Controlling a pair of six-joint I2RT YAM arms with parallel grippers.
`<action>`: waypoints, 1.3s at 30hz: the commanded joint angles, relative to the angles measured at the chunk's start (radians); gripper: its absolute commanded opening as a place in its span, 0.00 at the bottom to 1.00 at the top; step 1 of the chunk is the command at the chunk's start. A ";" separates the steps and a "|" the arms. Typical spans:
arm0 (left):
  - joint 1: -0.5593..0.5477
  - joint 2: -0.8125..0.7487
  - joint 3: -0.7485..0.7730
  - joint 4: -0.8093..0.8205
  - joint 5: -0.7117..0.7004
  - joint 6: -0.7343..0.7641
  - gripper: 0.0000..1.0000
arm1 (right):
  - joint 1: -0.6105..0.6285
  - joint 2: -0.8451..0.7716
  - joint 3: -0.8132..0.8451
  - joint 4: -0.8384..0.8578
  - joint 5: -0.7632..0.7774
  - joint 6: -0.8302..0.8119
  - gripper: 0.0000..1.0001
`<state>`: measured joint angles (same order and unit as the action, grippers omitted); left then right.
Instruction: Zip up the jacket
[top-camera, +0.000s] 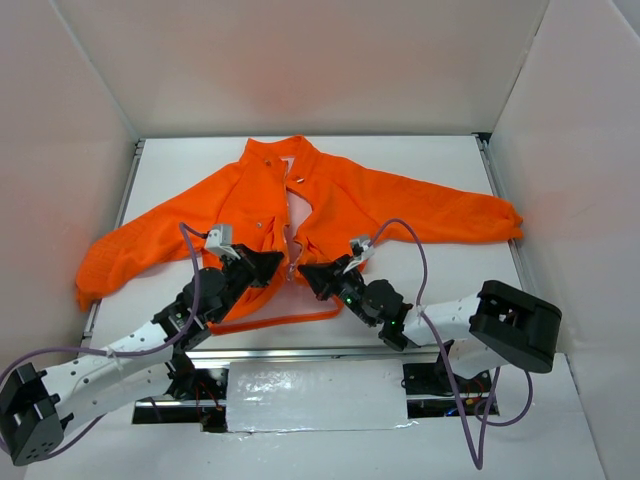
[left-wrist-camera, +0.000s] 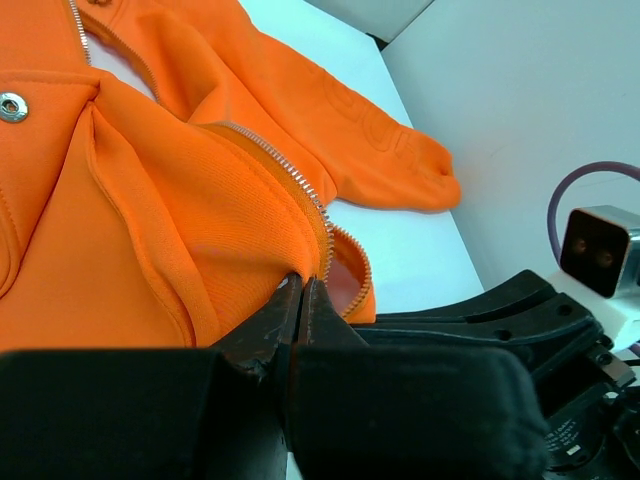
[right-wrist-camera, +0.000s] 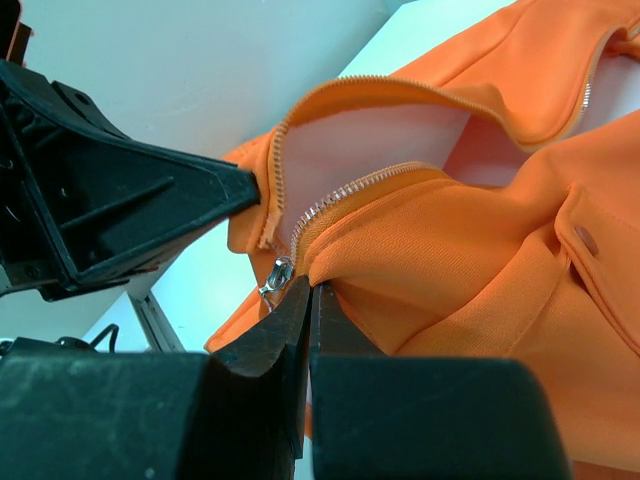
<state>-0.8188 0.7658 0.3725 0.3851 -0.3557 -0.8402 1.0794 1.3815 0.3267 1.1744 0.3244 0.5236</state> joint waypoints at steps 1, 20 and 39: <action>0.000 -0.029 0.003 0.100 -0.003 0.013 0.00 | 0.011 0.004 0.037 0.025 -0.005 0.007 0.00; 0.000 -0.025 -0.003 0.103 -0.006 0.023 0.00 | 0.016 0.016 0.032 0.096 -0.038 0.023 0.00; 0.000 -0.045 -0.020 0.107 -0.003 0.026 0.00 | 0.016 0.019 0.023 0.120 -0.036 0.023 0.00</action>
<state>-0.8188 0.7433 0.3656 0.3985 -0.3618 -0.8364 1.0824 1.3979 0.3355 1.2121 0.2771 0.5423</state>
